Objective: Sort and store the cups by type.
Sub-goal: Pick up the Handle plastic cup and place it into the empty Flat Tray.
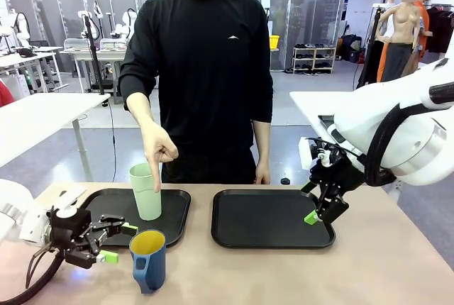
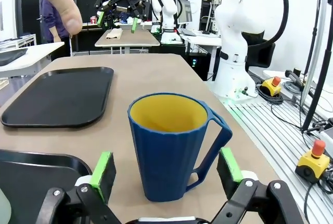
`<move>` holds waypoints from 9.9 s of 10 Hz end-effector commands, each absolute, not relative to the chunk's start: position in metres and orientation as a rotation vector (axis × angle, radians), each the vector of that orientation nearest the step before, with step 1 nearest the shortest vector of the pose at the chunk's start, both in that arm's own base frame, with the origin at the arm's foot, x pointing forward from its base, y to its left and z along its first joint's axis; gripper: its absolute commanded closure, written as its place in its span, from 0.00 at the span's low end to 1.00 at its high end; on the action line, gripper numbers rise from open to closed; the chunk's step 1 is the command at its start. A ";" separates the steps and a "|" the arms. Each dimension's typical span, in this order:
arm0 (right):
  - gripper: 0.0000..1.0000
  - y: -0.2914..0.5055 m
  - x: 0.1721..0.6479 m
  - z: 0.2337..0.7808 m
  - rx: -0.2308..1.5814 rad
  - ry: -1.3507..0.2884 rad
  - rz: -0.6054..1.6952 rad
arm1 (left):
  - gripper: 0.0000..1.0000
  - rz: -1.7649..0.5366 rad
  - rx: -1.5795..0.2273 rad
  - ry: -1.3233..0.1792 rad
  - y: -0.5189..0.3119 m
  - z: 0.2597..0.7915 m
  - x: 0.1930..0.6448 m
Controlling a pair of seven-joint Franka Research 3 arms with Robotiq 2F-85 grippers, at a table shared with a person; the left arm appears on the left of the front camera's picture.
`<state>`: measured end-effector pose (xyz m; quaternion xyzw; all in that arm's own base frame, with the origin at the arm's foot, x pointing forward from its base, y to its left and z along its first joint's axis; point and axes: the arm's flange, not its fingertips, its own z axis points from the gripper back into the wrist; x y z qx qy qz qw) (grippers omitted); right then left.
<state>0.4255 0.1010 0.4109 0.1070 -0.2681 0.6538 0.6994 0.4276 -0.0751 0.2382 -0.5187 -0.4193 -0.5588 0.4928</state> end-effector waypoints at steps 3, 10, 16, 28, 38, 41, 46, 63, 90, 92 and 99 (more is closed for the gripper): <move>0.00 0.101 0.425 0.411 0.225 -0.593 1.454 | 0.00 -1.355 -1.256 -1.020 -0.073 0.240 0.426; 0.00 0.101 0.425 0.411 0.225 -0.593 1.454 | 0.00 -1.399 -1.220 -0.921 -0.092 0.235 0.451; 0.00 0.101 0.425 0.411 0.225 -0.593 1.454 | 0.00 -1.455 -1.269 -0.869 -0.103 0.224 0.448; 0.00 0.101 0.425 0.411 0.225 -0.593 1.454 | 0.00 -1.505 -1.370 -0.889 -0.150 0.204 0.453; 0.00 0.101 0.425 0.411 0.225 -0.593 1.454 | 0.60 -1.517 -1.446 -0.878 -0.157 0.200 0.447; 0.00 0.101 0.425 0.411 0.225 -0.593 1.454 | 0.45 -1.527 -1.411 -0.925 -0.167 0.210 0.437; 0.00 0.101 0.425 0.411 0.225 -0.593 1.454 | 0.45 -1.500 -1.346 -0.962 -0.227 0.260 0.423; 0.00 0.101 0.425 0.411 0.225 -0.593 1.454 | 0.26 -1.085 -1.358 -1.189 -0.337 0.273 0.459; 0.00 0.101 0.425 0.411 0.225 -0.593 1.454 | 0.26 -0.963 -0.835 -1.317 -0.415 0.181 0.550; 0.00 0.101 0.425 0.411 0.225 -0.593 1.454 | 0.26 -0.963 -0.835 -1.310 -0.414 0.179 0.550; 0.00 0.101 0.425 0.411 0.225 -0.593 1.454 | 0.00 -0.911 -0.812 -1.297 -0.398 0.176 0.538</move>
